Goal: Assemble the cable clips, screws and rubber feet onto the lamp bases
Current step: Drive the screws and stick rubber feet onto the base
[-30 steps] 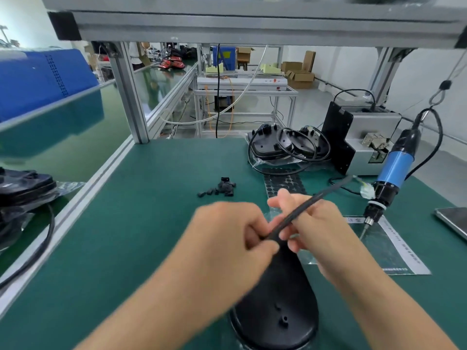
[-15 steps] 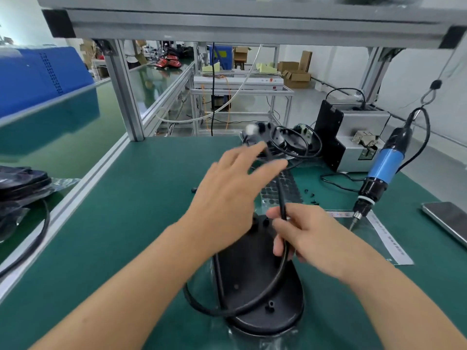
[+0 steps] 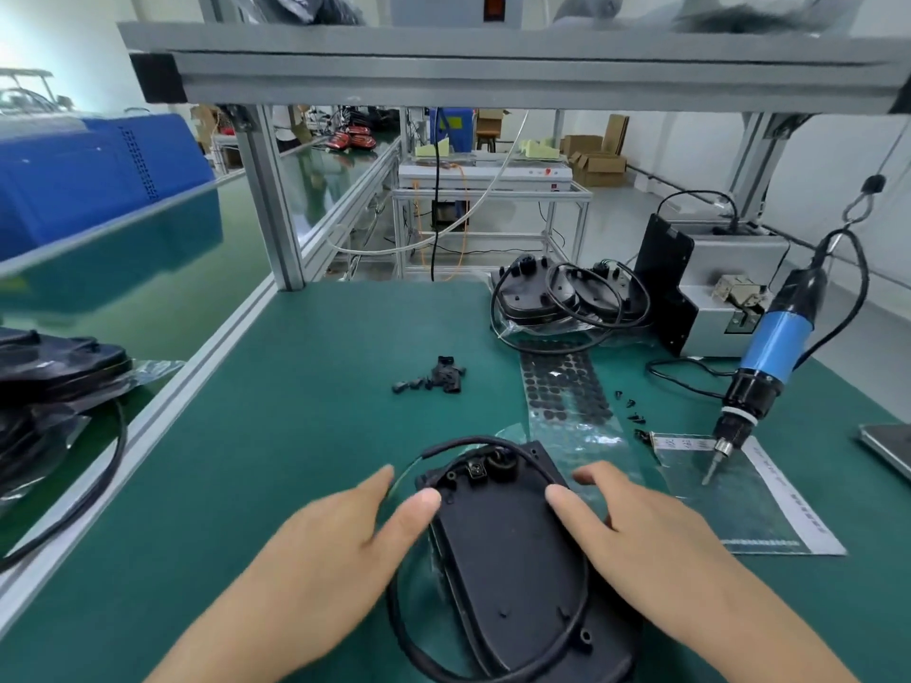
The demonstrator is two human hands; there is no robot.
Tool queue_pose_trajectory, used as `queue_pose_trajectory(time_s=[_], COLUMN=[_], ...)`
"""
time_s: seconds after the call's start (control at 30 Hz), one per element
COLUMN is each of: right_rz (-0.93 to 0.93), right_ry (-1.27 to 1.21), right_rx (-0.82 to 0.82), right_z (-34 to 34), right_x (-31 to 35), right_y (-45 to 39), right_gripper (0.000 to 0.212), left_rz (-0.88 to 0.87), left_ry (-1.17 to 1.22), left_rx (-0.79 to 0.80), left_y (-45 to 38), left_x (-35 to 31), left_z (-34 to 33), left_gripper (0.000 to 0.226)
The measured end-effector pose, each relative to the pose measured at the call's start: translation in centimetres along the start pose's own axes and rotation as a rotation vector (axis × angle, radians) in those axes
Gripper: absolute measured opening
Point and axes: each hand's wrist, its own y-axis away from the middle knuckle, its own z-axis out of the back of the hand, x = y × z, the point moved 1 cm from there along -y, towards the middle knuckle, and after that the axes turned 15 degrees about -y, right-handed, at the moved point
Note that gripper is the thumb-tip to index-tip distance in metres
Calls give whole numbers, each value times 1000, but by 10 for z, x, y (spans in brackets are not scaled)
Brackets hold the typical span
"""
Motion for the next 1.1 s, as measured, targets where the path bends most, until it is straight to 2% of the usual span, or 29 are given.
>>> queue_pose_trajectory(time_s=[0.07,0.13,0.23,0.3,0.37,0.43,0.53,0.6,0.7,0.9,1.03,1.1], right_rz=[-30,-36,-7,26,62,70,60,70,127,303,325,359], right_ry=[-75,-132,-293,-375,-447,-535,-600,-612,-660,-839,-778,-693], right_rx=[-19,-53,-125,-165,-205,-222,-182,-113,-8,82,107,122], right_z=[-6,-12,-20,-27,-37,-51,-77,-93,-112,-133,-151,-154], right_x=[2,9,24,34,46,58,78,92,119,167,159,151], right_y=[-6,-14,-35,-53,-69,-83,-100,-106,-111,-113,-113,-113], right_gripper=[49,42,37,36,38,40,41,43,45,52,32,24], left_rz=[66,144,240,279,187,64,66,88,169,296,394,471], left_ry=[395,554,830,1017,1253,1383,1350,1263,1235,1296,1305,1184], left_rx=[74,9,-130,-202,-192,-197,-336,-411,-494,-632,-767,-840], left_y=[7,-1,-17,-26,-29,-28,-24,-22,-24,-63,-107,-128], left_x=[-10,-13,-12,-7,-2,3,14,28,58,109,141,153], left_z=[-9,-20,-24,-15,-6,0,-1,2,18,63,91,108], left_gripper=[110,98,48,28,28,49,83,90,87,75,74,77])
